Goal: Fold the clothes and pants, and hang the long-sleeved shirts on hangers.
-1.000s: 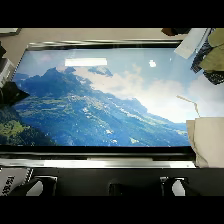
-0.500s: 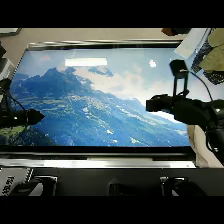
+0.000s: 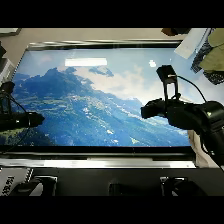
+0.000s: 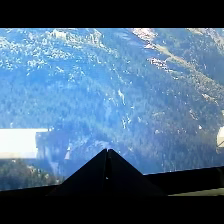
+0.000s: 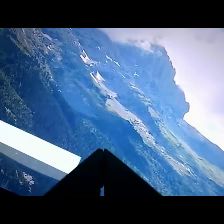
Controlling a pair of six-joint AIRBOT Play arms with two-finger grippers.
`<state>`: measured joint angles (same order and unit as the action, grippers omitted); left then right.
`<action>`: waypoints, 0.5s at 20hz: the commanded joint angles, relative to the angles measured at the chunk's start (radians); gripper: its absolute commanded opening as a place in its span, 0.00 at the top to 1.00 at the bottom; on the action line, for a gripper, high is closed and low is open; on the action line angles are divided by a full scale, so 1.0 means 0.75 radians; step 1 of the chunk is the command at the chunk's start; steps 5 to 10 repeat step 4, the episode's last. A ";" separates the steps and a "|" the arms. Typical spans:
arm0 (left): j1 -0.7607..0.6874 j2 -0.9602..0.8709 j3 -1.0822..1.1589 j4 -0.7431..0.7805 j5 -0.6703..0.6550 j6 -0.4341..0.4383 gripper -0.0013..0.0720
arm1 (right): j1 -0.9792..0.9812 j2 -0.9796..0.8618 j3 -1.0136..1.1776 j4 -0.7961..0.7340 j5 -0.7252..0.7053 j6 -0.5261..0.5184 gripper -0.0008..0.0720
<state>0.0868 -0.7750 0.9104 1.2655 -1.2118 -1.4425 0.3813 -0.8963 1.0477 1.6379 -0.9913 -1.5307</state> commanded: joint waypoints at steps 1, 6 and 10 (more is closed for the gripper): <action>-0.001 0.002 -0.002 0.004 0.002 0.000 0.96 | 0.005 0.001 0.002 -0.002 -0.003 0.000 0.95; -0.001 0.002 -0.002 0.004 0.002 0.000 0.96 | 0.005 0.001 0.002 -0.002 -0.003 0.000 0.95; -0.001 0.002 -0.002 0.004 0.002 0.000 0.96 | 0.005 0.001 0.002 -0.002 -0.003 0.000 0.95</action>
